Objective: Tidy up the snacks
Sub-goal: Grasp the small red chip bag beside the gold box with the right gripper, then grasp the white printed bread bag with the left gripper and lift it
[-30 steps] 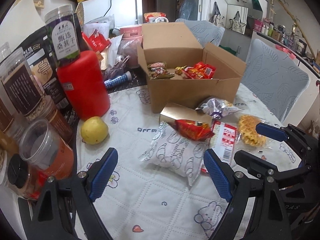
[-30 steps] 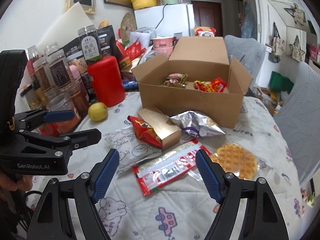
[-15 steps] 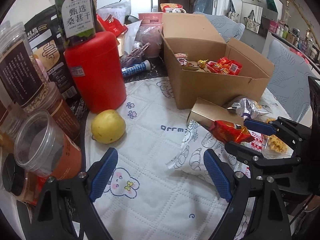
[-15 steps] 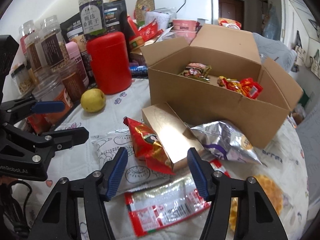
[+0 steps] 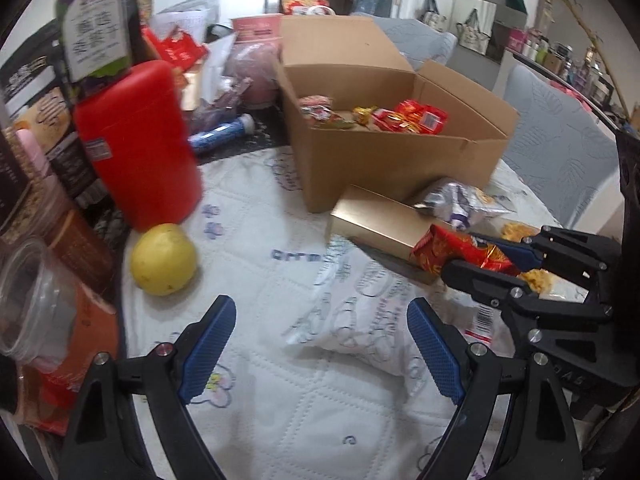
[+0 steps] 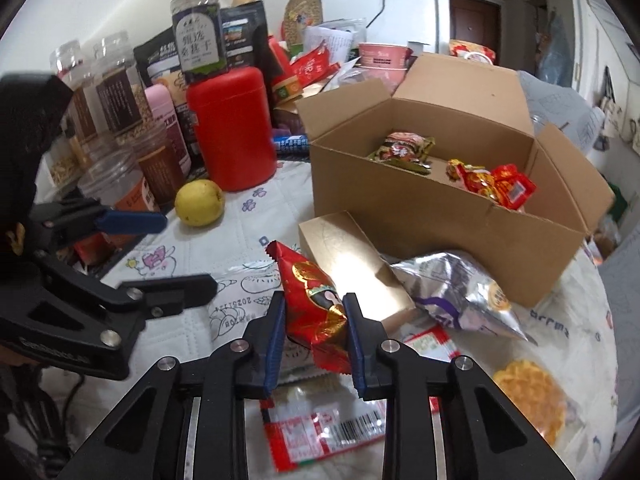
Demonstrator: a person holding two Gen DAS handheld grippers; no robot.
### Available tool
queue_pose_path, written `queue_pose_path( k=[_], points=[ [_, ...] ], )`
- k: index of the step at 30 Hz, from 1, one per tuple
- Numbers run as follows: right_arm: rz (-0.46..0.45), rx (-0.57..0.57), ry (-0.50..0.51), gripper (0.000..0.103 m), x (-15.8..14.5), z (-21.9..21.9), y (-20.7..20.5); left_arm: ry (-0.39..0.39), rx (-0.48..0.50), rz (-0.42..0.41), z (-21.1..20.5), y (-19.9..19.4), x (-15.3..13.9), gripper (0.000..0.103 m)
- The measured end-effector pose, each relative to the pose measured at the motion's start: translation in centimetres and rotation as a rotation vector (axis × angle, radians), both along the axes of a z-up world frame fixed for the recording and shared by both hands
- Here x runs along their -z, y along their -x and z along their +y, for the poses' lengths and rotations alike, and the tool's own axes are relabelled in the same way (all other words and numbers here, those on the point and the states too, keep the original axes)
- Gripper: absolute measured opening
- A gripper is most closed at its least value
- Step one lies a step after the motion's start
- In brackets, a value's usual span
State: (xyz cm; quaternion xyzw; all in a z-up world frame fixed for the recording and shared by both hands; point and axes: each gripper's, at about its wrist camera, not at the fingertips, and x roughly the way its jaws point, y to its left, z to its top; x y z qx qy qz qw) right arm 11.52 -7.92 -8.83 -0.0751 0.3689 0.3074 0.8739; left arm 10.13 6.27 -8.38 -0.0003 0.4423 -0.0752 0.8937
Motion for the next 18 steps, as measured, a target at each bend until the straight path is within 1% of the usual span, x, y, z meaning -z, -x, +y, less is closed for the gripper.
queue_pose_path(
  k=[5,10,14,17,18],
  points=[
    [0.03,0.07,-0.048,0.027,-0.9,-2.8,0.9,0.028,0.083,0.055,-2.0,-1.0,1.1,0.088],
    [0.05,0.134,-0.071,0.027,-1.1,-4.8,1.8,0.023,0.108,0.118,-3.0,-1.9,2.4,0.088],
    [0.068,0.172,-0.08,0.027,-0.9,-6.1,2.1,-0.018,0.114,0.143,-3.7,-2.4,3.3,0.089],
    [0.088,0.201,-0.093,0.027,-0.6,-7.0,2.0,-0.012,0.129,0.147,-3.9,-2.6,3.7,0.101],
    [0.092,0.208,-0.094,0.027,-0.5,-7.2,2.0,-0.021,0.132,0.164,-4.2,-2.8,4.2,0.103]
  ],
)
